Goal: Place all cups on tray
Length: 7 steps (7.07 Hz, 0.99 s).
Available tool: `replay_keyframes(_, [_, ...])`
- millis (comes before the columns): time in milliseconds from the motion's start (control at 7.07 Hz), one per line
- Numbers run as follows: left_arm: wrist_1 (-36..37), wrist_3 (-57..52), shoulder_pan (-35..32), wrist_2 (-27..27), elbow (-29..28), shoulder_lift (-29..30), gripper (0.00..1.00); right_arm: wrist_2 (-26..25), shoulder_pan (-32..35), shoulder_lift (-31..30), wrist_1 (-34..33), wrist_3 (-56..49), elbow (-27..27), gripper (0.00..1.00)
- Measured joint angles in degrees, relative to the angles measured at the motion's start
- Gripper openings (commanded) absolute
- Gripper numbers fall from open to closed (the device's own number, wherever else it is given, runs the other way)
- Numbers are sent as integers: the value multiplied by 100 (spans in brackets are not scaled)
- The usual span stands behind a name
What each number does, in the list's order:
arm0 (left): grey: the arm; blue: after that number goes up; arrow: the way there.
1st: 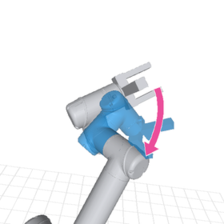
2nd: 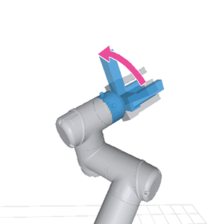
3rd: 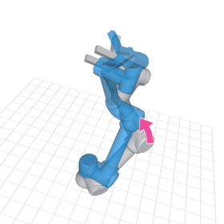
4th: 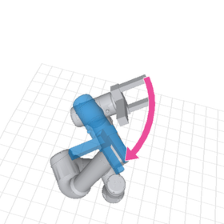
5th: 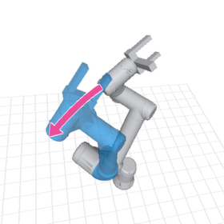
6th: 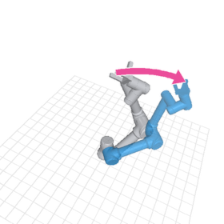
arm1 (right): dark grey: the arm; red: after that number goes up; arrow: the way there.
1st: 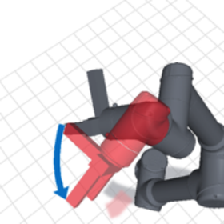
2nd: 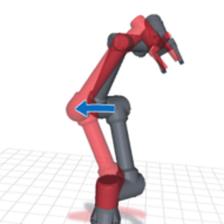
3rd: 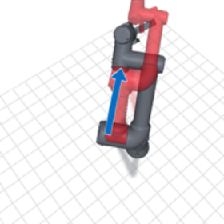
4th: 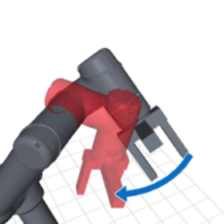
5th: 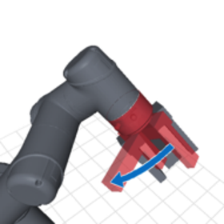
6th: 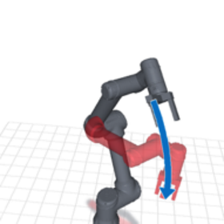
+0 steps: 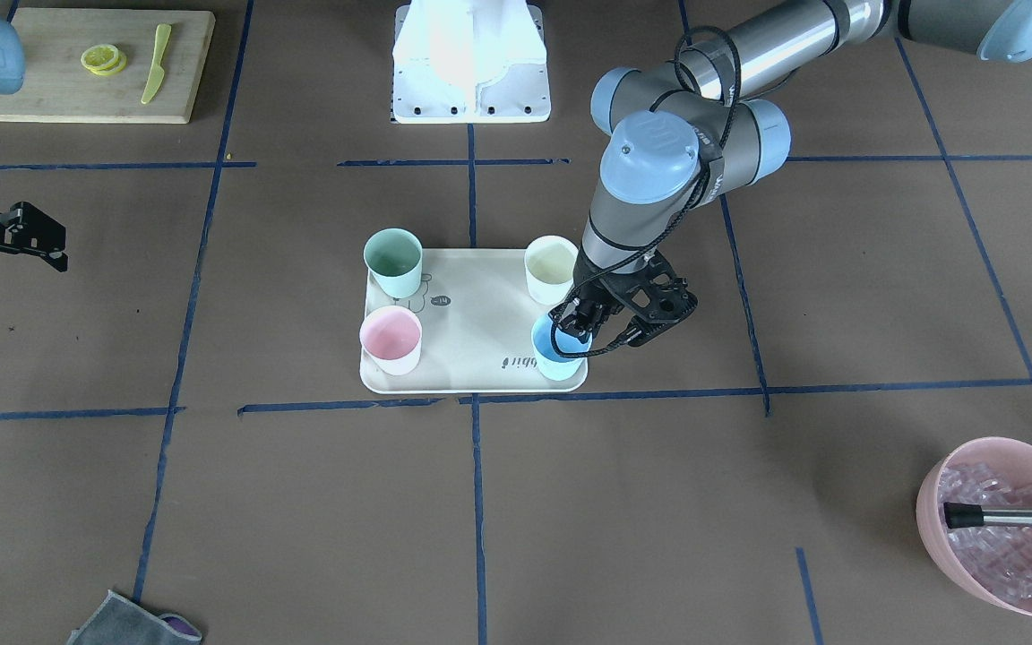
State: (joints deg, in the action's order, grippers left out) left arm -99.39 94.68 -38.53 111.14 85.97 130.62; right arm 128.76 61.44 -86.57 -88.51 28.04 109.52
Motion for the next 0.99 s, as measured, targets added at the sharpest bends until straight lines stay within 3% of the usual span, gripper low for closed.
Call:
replay_keyframes(283, [114,-195,-7,38,135,-48,100,0,0,0,0,-2,4,99])
replay_keyframes(565, [1044,-1262,-154,233,1038,-440,100,0,6,-30,0,-16,52,99])
replay_keyframes(990, [1760,-3865,-887,624,2662,-2018,100,0,12,-88,7,-54,111,99])
